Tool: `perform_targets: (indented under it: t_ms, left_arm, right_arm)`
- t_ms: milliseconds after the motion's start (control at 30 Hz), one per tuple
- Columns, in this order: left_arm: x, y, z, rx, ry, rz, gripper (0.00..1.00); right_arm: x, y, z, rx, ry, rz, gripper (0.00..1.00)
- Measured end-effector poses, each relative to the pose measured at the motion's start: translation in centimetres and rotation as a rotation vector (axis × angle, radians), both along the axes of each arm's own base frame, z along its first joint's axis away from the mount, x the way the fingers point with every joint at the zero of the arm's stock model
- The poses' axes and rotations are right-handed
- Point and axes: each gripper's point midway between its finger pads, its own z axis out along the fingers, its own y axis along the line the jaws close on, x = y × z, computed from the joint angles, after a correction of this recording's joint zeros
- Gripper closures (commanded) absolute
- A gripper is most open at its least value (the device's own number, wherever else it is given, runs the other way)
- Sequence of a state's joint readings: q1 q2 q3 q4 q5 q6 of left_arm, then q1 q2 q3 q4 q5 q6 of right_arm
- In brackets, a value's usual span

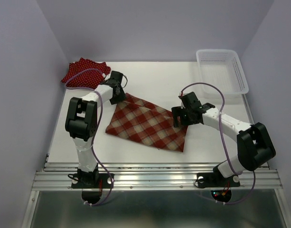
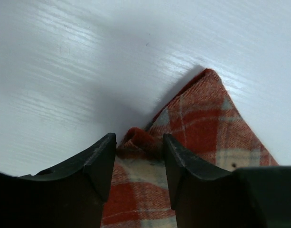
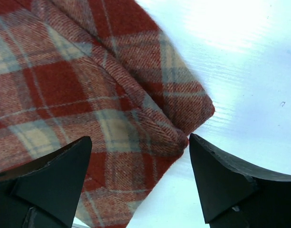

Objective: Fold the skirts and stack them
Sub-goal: Fold the skirt

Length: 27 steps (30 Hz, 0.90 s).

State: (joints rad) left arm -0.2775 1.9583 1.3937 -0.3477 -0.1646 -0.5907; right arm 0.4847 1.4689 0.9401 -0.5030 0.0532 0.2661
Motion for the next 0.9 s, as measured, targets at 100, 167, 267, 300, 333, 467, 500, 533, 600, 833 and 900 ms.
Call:
perform_targets:
  t_ms: [100,167,267,300,333,467,500,533,600,833,900]
  left_arm:
    - [0.4,-0.1,0.3,-0.002,-0.014,-0.004,0.77]
    - [0.5,-0.3,0.3,-0.009,-0.016,-0.007,1.00]
    - [0.5,-0.5,0.3,-0.017,-0.015,-0.017,1.00]
    - [0.5,-0.5,0.3,-0.019,-0.016,-0.017,1.00]
    - [0.5,-0.5,0.3,-0.019,-0.014,-0.018,1.00]
    - [0.4,-0.5,0.1,-0.021,-0.018,-0.018,1.00]
    - [0.2,-0.5,0.0,-0.022,-0.017,-0.017,1.00]
    - [0.1,-0.4,0.1,-0.023,-0.018,-0.017,1.00]
    - [-0.2,-0.4,0.5,-0.028,-0.024,-0.016,1.00]
    - [-1.1,-0.5,5.6,-0.080,-0.121,-0.010,1.00]
    - [-1.5,-0.4,7.2,-0.092,-0.153,-0.007,1.00]
  right_arm:
    - [-0.1,-0.2,-0.8,-0.018,0.018,-0.005,0.22]
    - [0.1,-0.4,-0.8,-0.030,0.012,-0.013,0.25]
    - [0.5,-0.9,-1.0,-0.047,0.002,-0.029,0.38]
    - [0.6,-1.0,-1.1,-0.052,0.000,-0.034,0.44]
    - [0.6,-1.2,-1.3,-0.060,0.000,-0.038,0.53]
    - [0.5,-1.8,-2.1,-0.092,0.006,-0.054,0.81]
    - [0.5,-2.0,-2.2,-0.097,0.005,-0.056,0.90]
    - [0.5,-2.0,-2.4,-0.099,0.001,-0.054,0.95]
    - [0.5,-2.2,-2.5,-0.105,0.000,-0.056,0.99]
    - [0.4,-2.4,-0.3,-0.084,-0.056,-0.060,0.99]
    - [0.0,-2.4,1.5,-0.057,-0.093,-0.060,0.99]
